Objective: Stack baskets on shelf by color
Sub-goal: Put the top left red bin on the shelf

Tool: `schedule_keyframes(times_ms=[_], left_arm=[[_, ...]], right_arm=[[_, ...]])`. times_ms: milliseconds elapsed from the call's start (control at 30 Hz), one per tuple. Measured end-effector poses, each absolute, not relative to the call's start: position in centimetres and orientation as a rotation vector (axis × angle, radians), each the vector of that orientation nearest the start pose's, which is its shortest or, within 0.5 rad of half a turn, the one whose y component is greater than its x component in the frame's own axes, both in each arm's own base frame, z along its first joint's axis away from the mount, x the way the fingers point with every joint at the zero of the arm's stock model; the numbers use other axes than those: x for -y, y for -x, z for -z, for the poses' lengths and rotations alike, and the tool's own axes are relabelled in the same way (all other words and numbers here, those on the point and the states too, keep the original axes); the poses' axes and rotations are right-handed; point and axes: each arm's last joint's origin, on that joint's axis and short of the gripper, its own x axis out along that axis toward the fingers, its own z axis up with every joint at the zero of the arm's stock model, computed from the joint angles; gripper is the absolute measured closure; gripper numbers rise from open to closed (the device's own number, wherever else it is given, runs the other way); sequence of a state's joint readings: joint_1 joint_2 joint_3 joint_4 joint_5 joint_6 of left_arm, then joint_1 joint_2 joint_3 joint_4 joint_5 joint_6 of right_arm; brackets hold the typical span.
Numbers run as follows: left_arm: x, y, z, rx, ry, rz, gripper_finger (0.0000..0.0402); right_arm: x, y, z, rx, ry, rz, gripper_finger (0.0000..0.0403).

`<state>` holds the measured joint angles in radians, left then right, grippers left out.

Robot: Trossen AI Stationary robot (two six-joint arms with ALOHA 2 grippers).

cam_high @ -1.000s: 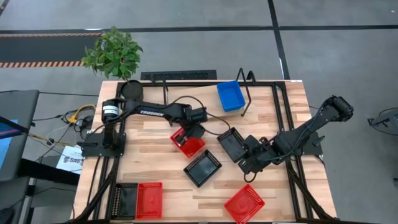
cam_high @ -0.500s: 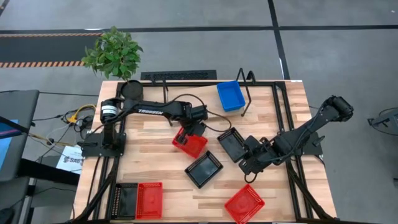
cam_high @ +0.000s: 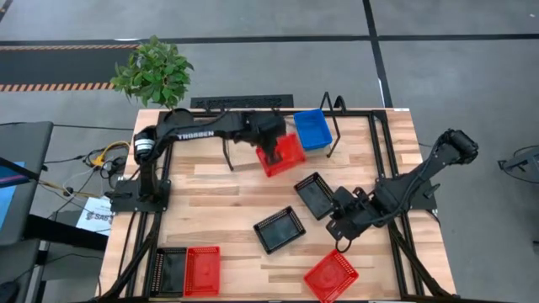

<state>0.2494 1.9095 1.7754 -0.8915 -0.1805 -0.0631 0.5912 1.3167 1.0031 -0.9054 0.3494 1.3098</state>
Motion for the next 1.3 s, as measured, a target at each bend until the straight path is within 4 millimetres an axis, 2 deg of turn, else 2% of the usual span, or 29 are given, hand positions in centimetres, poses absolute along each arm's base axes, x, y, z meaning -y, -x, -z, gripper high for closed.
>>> schedule_keyframes(times_ms=[200, 333, 433, 533, 700, 967, 1300], left_arm=[[-14.0, -37.3, -29.5, -1.002, 0.566, -0.758, 0.0393], [-15.9, -36.1, -29.4, -0.860, 0.899, -1.060, 0.0386], [-16.9, -35.9, -29.5, -0.750, 1.035, -1.150, 0.0385], [-17.4, -36.3, -29.5, -0.657, 1.117, -1.173, 0.0384], [-16.9, -37.2, -29.4, -0.571, 1.157, -1.151, 0.0384], [-16.8, -37.1, -26.9, -0.588, 1.193, -1.181, 0.0384], [-16.9, -37.4, -24.2, -0.542, 1.274, -1.124, 0.0384]], right_arm=[[-13.0, -19.9, -25.2, -0.981, -0.599, 0.485, 0.0281], [-13.4, -19.7, -25.2, -0.958, -0.593, 0.492, 0.0281], [-13.6, -19.5, -25.2, -0.946, -0.583, 0.488, 0.0281], [-13.7, -19.5, -25.2, -0.944, -0.583, 0.486, 0.0281], [-13.6, -19.5, -25.2, -0.939, -0.588, 0.492, 0.0281], [-13.6, -19.5, -25.2, -0.936, -0.603, 0.499, 0.0281], [-13.6, -19.5, -25.2, -0.937, -0.604, 0.499, 0.0281]])
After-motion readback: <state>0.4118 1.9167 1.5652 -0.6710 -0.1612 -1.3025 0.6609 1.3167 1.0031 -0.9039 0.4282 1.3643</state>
